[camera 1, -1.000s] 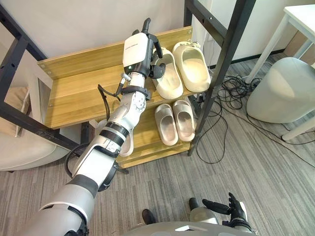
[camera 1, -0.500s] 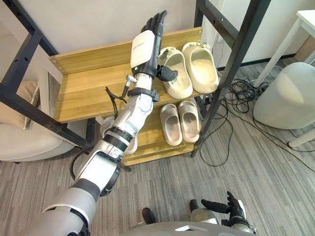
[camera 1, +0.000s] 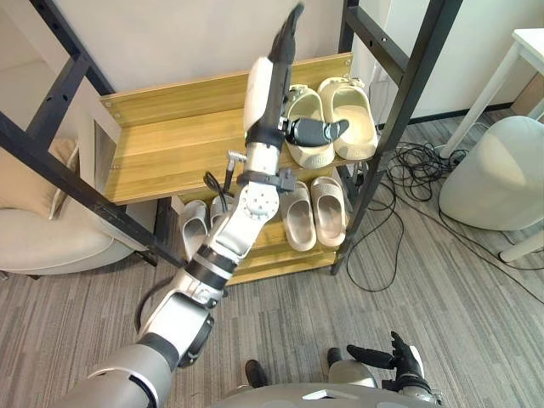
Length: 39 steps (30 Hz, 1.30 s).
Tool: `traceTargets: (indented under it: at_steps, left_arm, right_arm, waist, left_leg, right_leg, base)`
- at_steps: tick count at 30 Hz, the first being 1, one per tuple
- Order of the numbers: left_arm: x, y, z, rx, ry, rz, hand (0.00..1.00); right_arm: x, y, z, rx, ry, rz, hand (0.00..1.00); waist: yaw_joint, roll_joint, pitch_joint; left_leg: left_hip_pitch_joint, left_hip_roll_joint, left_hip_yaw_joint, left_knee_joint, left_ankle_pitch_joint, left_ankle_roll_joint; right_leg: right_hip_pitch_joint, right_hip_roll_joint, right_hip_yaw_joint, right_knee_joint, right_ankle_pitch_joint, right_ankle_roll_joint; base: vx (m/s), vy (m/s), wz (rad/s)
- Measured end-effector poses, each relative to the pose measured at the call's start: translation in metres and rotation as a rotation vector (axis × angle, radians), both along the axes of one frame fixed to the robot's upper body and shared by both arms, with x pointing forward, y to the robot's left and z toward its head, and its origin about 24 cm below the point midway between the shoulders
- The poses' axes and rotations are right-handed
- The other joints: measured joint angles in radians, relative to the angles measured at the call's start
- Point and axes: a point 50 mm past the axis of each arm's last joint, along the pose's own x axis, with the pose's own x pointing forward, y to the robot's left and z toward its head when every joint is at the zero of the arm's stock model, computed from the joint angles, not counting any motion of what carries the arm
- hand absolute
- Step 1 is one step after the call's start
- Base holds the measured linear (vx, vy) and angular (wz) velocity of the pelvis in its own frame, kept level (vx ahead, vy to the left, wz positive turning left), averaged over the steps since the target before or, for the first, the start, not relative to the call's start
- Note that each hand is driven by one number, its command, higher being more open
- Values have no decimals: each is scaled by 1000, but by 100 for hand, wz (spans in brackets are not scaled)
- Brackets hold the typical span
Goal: Organize the slippers on the shoe rack
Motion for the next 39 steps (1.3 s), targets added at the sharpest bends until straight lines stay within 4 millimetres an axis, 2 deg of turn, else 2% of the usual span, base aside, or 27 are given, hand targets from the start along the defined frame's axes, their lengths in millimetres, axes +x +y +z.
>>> traceTargets:
  at_steps: [3,9,18,23,39]
  left_arm:
    - [-5,3,-25,-124,145,-45,100]
    - [-10,5,-47,-259,285,-114,100]
    - [-21,-20,-52,-319,347,-298,100]
    - [-27,-36,-54,-351,386,-383,100]
    - [-25,-38,-55,-386,399,-392,100]
  right_arm:
    - [0,0,0,0,7,2,100]
    - [5,7,-1,9,23,28,100]
    - [20,9,1,20,0,12,100]
    - [18,8,-1,19,13,7,100]
    - [17,9,-1,19,19,1,100]
  waist:
    - [30,-8,-3]
    - [50,-36,-13]
    - [58,-42,-14]
    - [56,-43,-14]
    - [58,-49,-15]
  left_leg:
    - [-2,1,-10,0,2,-1]
    - [-9,-3,-36,0,4,-2]
    - [-8,-4,-53,0,5,-4]
    - [-6,-3,-50,0,5,-5]
    - [-2,-4,-43,0,3,-7]
  right_leg:
    - [5,0,-11,-2,0,1]
    - [23,-2,-41,-24,1,5]
    - [41,0,-60,-38,2,6]
    - [42,0,-58,-38,3,7]
    - [54,0,-56,-62,14,13]
  base:
    - [-20,-3,12]
    - [18,-7,14]
    - [13,-3,6]
    - [0,0,0]
    - [-1,1,0]
